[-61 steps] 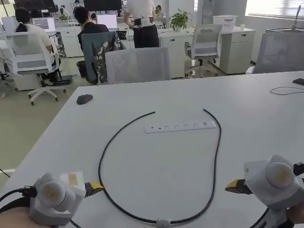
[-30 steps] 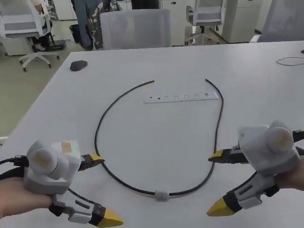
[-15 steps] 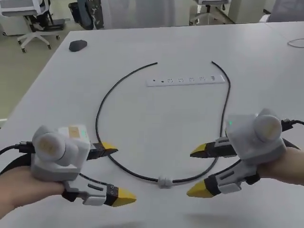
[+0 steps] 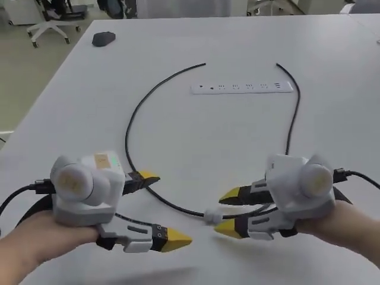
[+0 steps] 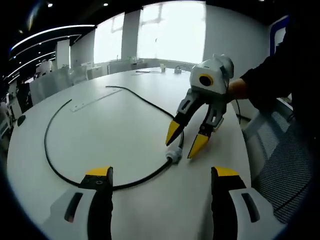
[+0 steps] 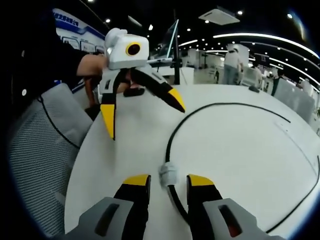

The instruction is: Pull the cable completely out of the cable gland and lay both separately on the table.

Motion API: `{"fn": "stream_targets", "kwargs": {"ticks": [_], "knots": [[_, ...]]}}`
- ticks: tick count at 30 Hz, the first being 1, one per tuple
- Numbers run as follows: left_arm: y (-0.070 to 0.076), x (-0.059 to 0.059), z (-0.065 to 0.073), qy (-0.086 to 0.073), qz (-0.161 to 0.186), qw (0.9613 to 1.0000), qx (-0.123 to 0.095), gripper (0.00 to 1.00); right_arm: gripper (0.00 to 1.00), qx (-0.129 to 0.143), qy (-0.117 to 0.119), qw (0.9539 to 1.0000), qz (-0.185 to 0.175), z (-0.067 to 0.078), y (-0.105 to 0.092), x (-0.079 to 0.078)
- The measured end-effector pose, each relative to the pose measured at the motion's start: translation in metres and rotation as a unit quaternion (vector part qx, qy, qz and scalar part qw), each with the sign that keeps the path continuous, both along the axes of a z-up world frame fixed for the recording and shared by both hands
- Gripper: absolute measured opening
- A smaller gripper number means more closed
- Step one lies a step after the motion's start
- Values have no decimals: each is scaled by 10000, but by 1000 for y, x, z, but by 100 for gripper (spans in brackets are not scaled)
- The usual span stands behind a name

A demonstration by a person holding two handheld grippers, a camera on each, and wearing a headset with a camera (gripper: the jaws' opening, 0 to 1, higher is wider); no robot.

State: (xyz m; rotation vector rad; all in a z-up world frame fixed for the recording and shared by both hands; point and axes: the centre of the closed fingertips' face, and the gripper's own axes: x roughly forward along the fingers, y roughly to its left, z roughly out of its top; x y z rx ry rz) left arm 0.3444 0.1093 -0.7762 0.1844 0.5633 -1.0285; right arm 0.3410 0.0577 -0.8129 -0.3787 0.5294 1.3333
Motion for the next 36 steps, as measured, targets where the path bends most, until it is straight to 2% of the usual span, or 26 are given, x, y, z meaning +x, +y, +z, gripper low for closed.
{"fn": "stream_targets", "kwargs": {"ticks": [3,5,6,9,13,14,15,18,19,20,22,24,26,27,29,30,31,32,34,35,36], "knots": [[-1,-4,-3,-113,-74,9999,104,77,25,33,-31,10000,25,-2,2,-1],[-2,-8,-5,50,-93,9999,63,73,24,5,-12,10000,63,-4,3,-2],[-3,-10,-6,163,-92,9998,14,71,22,-45,-103,9999,82,-6,2,-1],[-7,-9,-3,150,-143,9997,-86,68,18,-44,-111,9999,75,-6,2,1],[-16,-6,9,189,-139,9987,-456,69,9,-102,-237,9996,64,-8,1,5],[-16,-6,9,176,-140,9987,-448,69,9,-139,-330,9993,47,-8,0,8],[-16,-5,8,161,-142,9989,-423,68,8,-138,-286,9995,68,-9,0,7],[-19,-7,8,274,-142,9985,-460,66,8,-147,-217,9996,53,-9,-1,6],[-20,-7,9,294,-142,9983,-490,67,8,-135,-175,9997,105,-7,-1,2],[-25,-10,13,328,-155,9974,-628,68,8,-123,-176,9996,182,-3,-2,-3],[-31,-12,21,250,-184,9963,-796,70,8,-23,-108,9993,347,9,-3,-13],[-35,-14,21,195,-261,9966,-760,69,8,109,-125,9986,500,26,-4,-25],[-40,-19,20,352,-359,9957,-779,65,8,104,-207,9974,682,37,-6,-36],[-45,-24,22,500,-435,9939,-883,63,8,82,-240,9969,751,41,-8,-41],[-53,-31,29,721,-509,9890,-1186,61,8,63,-379,9954,883,47,-10,-49],[-59,-38,36,895,-636,9836,-1432,61,8,39,-403,9945,964,51,-12,-55],[-64,-42,40,921,-713,9807,-1573,60,8,14,-493,9935,1025,56,-13,-60],[-65,-46,37,902,-810,9822,-1436,58,8,23,-522,9930,1055,59,-14,-63],[-70,-54,35,960,-951,9815,-1357,51,8,37,-580,9918,1136,65,-15,-71],[-71,-59,34,999,-1040,9805,-1333,47,8,30,-619,9913,1163,67,-16,-73],[-74,-65,36,1060,-1139,9775,-1424,43,8,17,-663,9906,1196,69,-16,-75]]}}
